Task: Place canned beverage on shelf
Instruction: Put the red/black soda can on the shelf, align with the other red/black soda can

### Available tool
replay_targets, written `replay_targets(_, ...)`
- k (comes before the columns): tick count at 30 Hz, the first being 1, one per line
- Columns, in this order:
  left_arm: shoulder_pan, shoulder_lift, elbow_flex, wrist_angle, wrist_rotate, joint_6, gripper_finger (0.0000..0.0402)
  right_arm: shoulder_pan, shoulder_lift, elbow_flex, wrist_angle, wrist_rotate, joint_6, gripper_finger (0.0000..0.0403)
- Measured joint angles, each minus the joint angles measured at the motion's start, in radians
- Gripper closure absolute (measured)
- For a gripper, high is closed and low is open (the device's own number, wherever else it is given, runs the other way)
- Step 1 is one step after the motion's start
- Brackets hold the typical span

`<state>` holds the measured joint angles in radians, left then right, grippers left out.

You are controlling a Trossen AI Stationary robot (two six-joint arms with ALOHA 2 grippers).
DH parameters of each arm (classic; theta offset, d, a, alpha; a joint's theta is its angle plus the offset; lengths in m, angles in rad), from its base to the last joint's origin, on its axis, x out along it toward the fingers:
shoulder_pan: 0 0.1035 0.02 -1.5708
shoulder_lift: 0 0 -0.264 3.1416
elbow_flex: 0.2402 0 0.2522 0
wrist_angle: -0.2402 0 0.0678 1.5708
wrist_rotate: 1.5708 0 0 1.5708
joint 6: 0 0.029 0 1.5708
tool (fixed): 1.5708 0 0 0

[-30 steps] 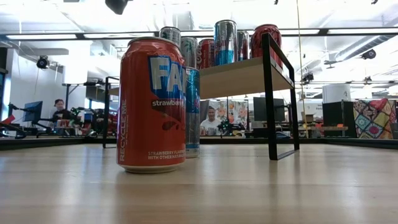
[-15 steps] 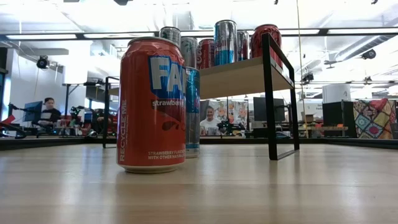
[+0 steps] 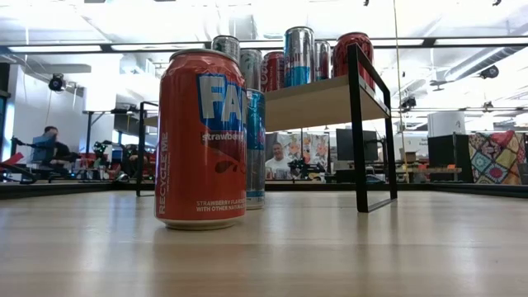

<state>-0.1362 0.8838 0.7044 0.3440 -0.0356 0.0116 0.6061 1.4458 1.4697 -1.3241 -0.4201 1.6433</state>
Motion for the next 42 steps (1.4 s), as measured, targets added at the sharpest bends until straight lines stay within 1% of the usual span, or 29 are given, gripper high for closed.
replay_targets(1,-0.013,0.008,-0.001,0.020,0.000,-0.003,0.0402,0.034,-0.001,0.002,-0.010,0.012,0.021,0.0390)
replay_targets(4,-0.056,0.038,-0.005,0.065,0.001,-0.003,0.0402,0.137,-0.002,0.001,0.010,0.092,0.074,0.0391)
replay_targets(10,-0.126,0.091,-0.004,0.156,0.002,-0.003,0.0402,0.276,-0.002,-0.007,0.050,0.230,0.258,0.0391)
replay_targets(15,-0.167,0.133,-0.004,0.220,0.002,-0.003,0.0402,0.362,-0.002,-0.010,0.050,0.244,0.378,0.0391)
replay_targets(17,-0.180,0.150,-0.004,0.233,0.002,-0.003,0.0402,0.385,-0.002,-0.013,0.046,0.273,0.388,0.0391)
replay_targets(20,-0.196,0.167,-0.004,0.259,0.002,-0.003,0.0402,0.404,-0.002,-0.018,0.039,0.396,0.375,0.0390)
replay_targets(22,-0.202,0.175,-0.004,0.273,0.002,-0.004,0.0402,0.404,-0.002,-0.018,0.043,0.449,0.375,0.0390)
replay_targets(24,-0.208,0.181,-0.004,0.271,0.002,-0.010,0.0402,0.402,-0.002,-0.018,0.042,0.452,0.383,0.0390)
replay_targets(28,-0.213,0.189,-0.004,0.271,0.002,-0.027,0.0402,0.405,-0.002,-0.019,0.043,0.443,0.491,0.0381)
replay_targets(30,-0.215,0.193,-0.004,0.271,0.002,-0.029,0.0402,0.403,-0.002,-0.019,0.043,0.444,0.513,0.0361)
replay_targets(33,-0.215,0.193,-0.004,0.270,0.001,-0.029,0.0402,0.403,-0.002,-0.019,0.043,0.446,0.513,0.0313)
replay_targets(37,-0.215,0.193,-0.004,0.270,0.001,-0.023,0.0402,0.404,-0.002,-0.019,0.032,0.433,0.521,0.0230)
replay_targets(42,-0.215,0.193,-0.004,0.269,0.001,-0.021,0.0402,0.401,-0.002,-0.019,-0.065,0.384,0.534,0.0121)
